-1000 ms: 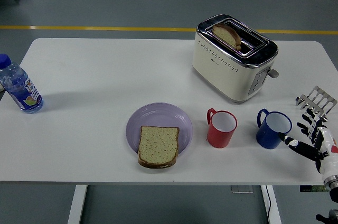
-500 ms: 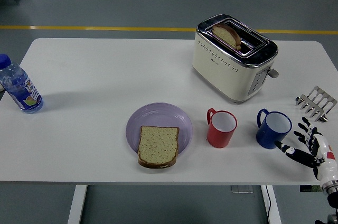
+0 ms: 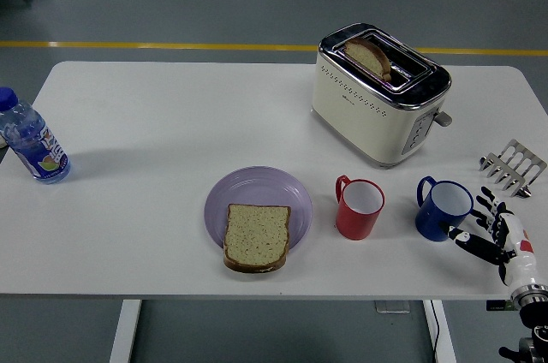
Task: Pick up the cup,pour liquid into bread,place the cup on the desk
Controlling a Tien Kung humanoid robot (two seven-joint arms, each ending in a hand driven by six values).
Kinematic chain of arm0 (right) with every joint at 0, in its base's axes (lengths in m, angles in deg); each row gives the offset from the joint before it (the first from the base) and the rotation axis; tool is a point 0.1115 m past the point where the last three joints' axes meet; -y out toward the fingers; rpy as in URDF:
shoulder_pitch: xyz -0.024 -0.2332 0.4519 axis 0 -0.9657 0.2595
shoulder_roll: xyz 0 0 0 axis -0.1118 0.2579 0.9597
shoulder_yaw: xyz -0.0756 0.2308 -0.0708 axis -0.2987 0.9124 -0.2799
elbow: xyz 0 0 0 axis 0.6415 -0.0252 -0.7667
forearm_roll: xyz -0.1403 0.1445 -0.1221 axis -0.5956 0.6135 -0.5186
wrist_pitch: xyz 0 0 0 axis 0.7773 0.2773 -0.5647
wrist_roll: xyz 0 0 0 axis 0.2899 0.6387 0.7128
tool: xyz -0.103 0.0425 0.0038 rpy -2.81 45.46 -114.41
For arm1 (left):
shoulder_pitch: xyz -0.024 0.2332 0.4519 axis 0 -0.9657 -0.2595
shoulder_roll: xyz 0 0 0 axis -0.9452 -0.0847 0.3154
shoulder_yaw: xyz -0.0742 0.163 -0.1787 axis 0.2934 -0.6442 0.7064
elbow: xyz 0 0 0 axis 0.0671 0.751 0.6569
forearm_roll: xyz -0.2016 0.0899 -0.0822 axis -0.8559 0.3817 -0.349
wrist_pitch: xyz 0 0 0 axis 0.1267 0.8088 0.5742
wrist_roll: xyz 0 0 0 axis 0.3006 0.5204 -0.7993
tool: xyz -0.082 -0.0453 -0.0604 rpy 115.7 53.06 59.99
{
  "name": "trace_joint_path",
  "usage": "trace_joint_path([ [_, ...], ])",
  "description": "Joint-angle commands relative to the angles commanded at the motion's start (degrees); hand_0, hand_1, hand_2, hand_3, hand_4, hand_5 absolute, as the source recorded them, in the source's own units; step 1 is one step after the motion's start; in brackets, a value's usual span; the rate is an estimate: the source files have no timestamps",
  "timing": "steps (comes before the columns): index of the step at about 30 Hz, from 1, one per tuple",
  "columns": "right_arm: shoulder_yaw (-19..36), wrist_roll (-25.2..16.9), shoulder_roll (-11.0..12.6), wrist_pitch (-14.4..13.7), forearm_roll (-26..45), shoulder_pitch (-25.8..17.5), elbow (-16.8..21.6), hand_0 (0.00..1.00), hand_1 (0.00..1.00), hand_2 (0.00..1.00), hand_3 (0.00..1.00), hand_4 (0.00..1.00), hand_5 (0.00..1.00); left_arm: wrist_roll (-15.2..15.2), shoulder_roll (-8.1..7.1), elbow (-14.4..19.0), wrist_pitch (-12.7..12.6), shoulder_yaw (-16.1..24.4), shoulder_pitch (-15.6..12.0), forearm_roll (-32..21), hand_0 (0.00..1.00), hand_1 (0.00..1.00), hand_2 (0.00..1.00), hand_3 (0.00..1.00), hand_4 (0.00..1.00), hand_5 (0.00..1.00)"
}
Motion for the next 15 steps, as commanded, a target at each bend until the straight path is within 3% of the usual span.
trace_joint_path([
  [15, -1.92, -0.41, -1.59, -0.09, 0.74, 3.03, -2.87, 0.924, 0.847, 0.926, 0.94, 0.998, 0.203, 0.05, 0.01, 0.06, 0.12, 0.15, 0.19, 0.11, 0.67, 0.74, 0.741, 0.639, 0.405, 0.998],
])
